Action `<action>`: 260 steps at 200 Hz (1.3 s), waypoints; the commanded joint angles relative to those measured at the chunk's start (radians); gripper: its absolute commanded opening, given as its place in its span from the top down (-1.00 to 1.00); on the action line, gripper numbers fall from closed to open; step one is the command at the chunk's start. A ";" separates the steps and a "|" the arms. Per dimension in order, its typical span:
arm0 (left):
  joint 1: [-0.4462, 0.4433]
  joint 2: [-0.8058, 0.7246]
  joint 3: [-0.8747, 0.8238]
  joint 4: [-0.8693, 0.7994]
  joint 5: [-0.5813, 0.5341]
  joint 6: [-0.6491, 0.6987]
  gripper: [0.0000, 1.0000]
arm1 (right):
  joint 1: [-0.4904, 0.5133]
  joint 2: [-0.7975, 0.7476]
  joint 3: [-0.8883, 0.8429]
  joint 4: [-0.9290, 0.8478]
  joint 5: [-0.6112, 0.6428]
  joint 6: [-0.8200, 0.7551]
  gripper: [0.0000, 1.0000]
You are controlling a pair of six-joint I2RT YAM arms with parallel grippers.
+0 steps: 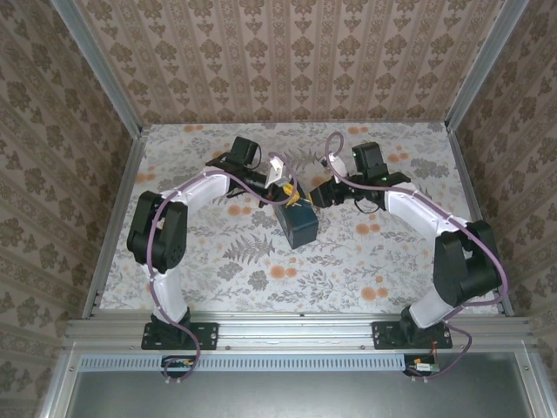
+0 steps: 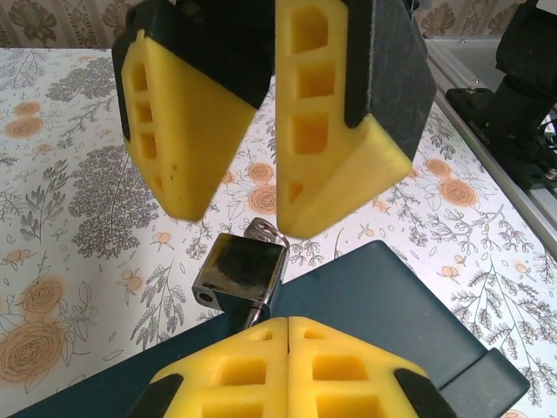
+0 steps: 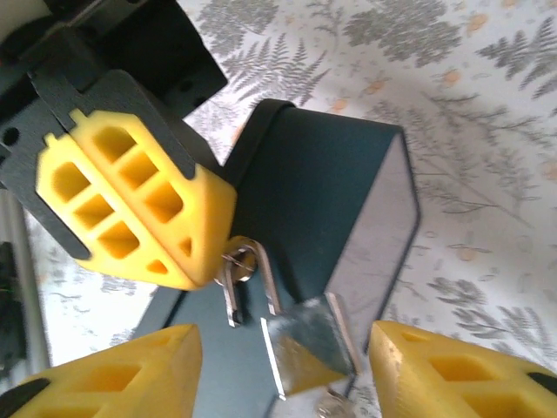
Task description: Unlock a padlock with a key
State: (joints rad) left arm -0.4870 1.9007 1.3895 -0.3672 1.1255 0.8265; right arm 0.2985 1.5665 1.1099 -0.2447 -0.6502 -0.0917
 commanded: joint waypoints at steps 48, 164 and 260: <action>0.021 -0.034 0.001 0.049 -0.086 -0.142 0.66 | 0.007 0.032 0.054 -0.066 0.049 -0.230 -0.25; 0.066 -0.094 -0.080 0.170 -0.196 -0.289 0.33 | 0.031 0.152 0.151 -0.250 -0.021 -0.410 -0.18; 0.088 -0.130 -0.104 0.301 -0.453 -0.453 0.33 | 0.049 0.128 0.179 -0.240 0.021 -0.333 0.49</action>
State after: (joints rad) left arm -0.4206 1.8236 1.3048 -0.1493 0.8135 0.4740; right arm 0.3378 1.7103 1.2495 -0.4572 -0.6365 -0.4564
